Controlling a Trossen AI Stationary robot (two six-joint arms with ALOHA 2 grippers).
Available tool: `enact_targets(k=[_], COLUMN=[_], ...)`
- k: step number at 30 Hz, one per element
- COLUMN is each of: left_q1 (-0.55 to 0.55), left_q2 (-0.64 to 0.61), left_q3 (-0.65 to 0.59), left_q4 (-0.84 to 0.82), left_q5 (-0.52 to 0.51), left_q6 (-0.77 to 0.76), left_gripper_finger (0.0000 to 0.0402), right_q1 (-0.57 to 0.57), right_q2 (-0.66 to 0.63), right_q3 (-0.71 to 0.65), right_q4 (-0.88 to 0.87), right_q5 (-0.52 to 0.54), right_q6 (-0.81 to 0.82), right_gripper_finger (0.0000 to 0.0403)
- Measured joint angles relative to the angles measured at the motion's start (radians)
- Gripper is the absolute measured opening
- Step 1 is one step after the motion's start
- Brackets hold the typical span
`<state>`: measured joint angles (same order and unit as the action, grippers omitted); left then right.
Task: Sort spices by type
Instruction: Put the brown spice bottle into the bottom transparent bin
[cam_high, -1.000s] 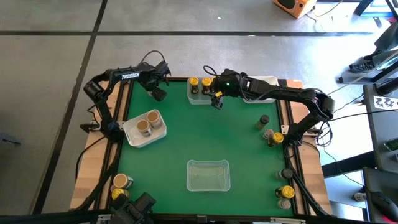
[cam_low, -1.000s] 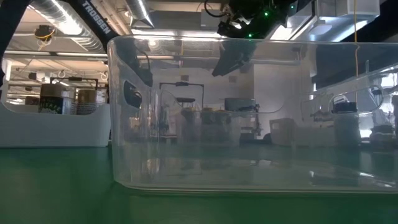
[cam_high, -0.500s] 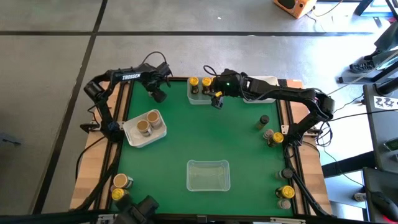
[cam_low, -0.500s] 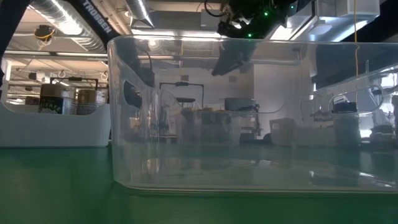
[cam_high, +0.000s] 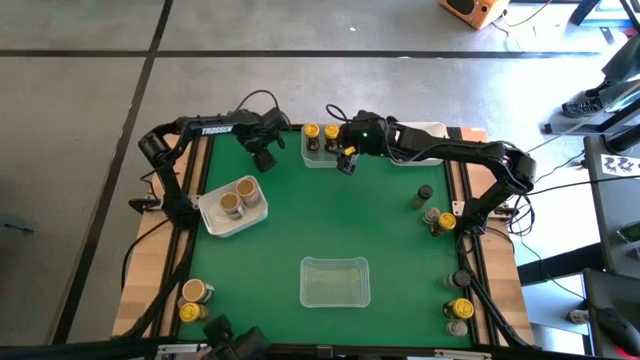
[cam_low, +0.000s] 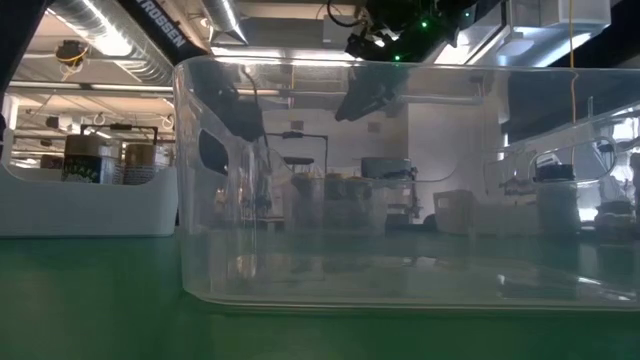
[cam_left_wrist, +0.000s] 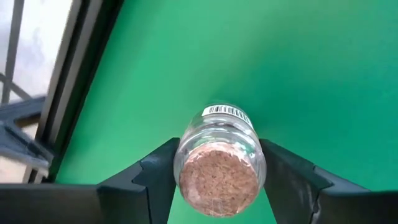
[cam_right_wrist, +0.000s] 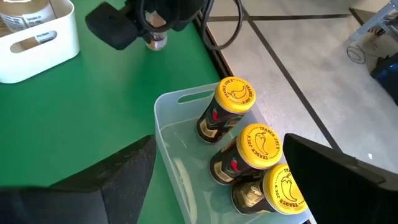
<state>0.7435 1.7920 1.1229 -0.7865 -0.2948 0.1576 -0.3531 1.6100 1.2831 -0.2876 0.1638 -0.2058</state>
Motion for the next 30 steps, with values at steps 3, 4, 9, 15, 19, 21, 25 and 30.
enact_targets(k=[3, 4, 9, 15, 19, 21, 25, 30], left_q1=[-0.009, -0.012, -0.040, -0.118, -0.182, -0.216, -0.279, -0.374], left_q2=[0.000, 0.000, 0.000, -0.072, -0.151, -0.196, -0.268, -0.340], left_q3=[0.000, 0.000, 0.000, -0.003, -0.001, -0.001, -0.001, -0.005], left_q4=[0.025, 0.025, 0.025, -0.005, -0.013, -0.014, -0.029, -0.035], left_q5=[0.012, 0.011, 0.007, 0.025, 0.017, 0.018, 0.087, 0.182], left_q6=[-0.015, -0.010, 0.011, 0.015, 0.007, 0.001, -0.020, -0.048], left_gripper_finger=[0.0203, 0.0203, 0.0197, 0.0185, 0.0188, 0.0190, 0.0186, 0.0187], right_q1=[0.000, 0.000, 0.000, 0.000, 0.000, 0.000, 0.000, 0.018], right_q2=[0.000, 0.000, 0.000, 0.000, 0.000, 0.000, 0.000, -0.021], right_q3=[0.000, 0.000, 0.000, 0.000, -0.001, -0.001, -0.001, -0.002], right_q4=[0.000, 0.001, 0.004, 0.002, 0.002, 0.001, 0.001, -0.042], right_q5=[0.000, 0.000, 0.000, 0.000, 0.000, 0.000, 0.000, -0.001], right_q6=[0.000, 0.000, 0.004, 0.022, 0.022, 0.022, 0.022, 0.019], right_gripper_finger=[0.0351, 0.0351, 0.0351, 0.0351, 0.0351, 0.0351, 0.0351, 0.0351])
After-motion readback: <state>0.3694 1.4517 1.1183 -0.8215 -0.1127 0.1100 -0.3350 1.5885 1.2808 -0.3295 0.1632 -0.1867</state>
